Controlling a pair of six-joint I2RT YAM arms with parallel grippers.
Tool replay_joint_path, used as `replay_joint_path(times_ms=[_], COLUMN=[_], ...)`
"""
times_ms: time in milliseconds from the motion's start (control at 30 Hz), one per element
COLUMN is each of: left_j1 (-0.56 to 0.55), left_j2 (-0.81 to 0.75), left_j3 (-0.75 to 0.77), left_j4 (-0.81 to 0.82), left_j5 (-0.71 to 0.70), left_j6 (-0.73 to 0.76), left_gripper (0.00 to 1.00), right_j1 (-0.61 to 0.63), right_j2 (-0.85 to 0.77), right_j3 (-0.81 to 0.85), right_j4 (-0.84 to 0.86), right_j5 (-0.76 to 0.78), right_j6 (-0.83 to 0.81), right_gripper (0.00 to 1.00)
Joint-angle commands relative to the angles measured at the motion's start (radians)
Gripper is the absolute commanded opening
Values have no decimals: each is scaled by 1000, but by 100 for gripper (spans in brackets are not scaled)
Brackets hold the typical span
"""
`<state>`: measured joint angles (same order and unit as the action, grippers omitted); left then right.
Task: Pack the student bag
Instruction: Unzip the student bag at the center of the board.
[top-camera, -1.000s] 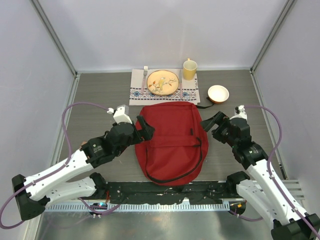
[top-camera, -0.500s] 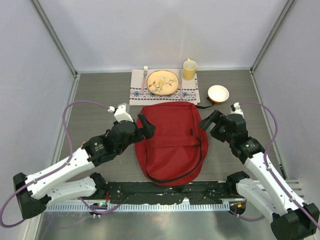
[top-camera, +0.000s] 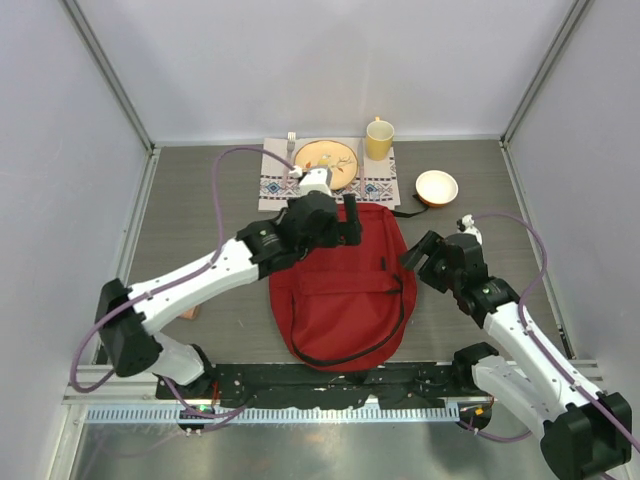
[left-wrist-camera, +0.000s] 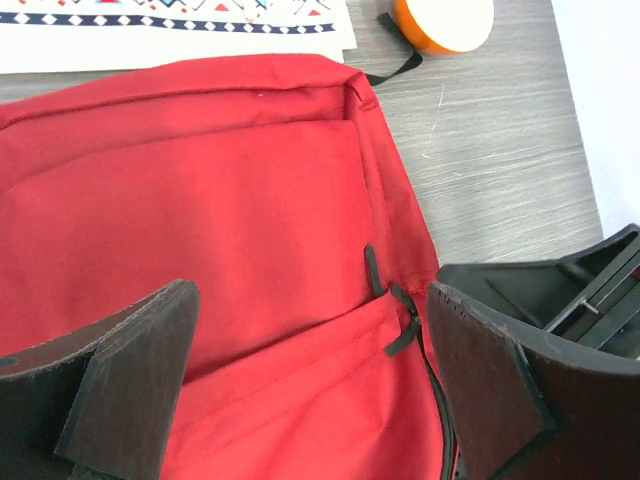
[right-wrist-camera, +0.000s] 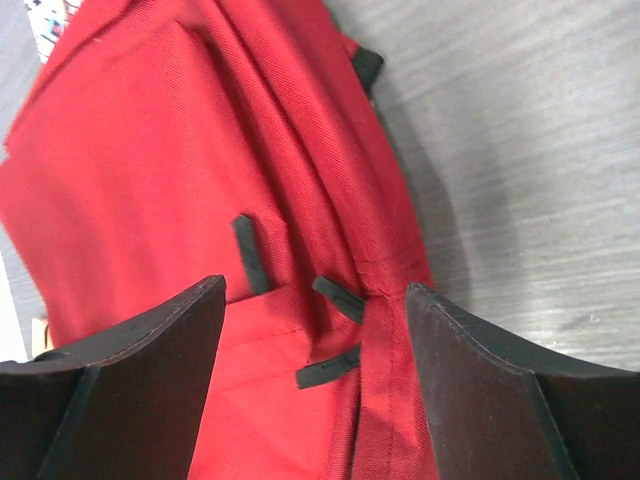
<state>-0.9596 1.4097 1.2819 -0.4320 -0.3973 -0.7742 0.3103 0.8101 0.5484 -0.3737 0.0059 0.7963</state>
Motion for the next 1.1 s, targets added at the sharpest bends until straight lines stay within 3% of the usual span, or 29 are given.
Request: replay_joint_path(times_ms=[0,167,267,467,833,933,1067], left_j1=[5,4,4,4,5,5,5], left_j2=[119,306,374,336,216,199,173], left_j3=[115,259,321,234,79,57,37], left_j4=[-16,-57,-123,-54,-62,-54,-51], left_j5=[72,164,175,201,230,235,235], left_j6=[70,43,41,33,75,76,76], left_gripper=[100,100,99,99,99,99,99], right_j1=[-8,-17,-28,-43,-43,-43,-43], right_j2=[-22,-35,-19,101,210,183,28], right_j3=[-31,-47,-41,-48,-234,-193,-143], right_j4=[1,-33,15,73,427,296,126], right_j5=[49,109,45,-101,-398,-290,-114], right_j6=[59,126,92,40,98,34,-2], right_gripper=[75,69,66,62,51,60,71])
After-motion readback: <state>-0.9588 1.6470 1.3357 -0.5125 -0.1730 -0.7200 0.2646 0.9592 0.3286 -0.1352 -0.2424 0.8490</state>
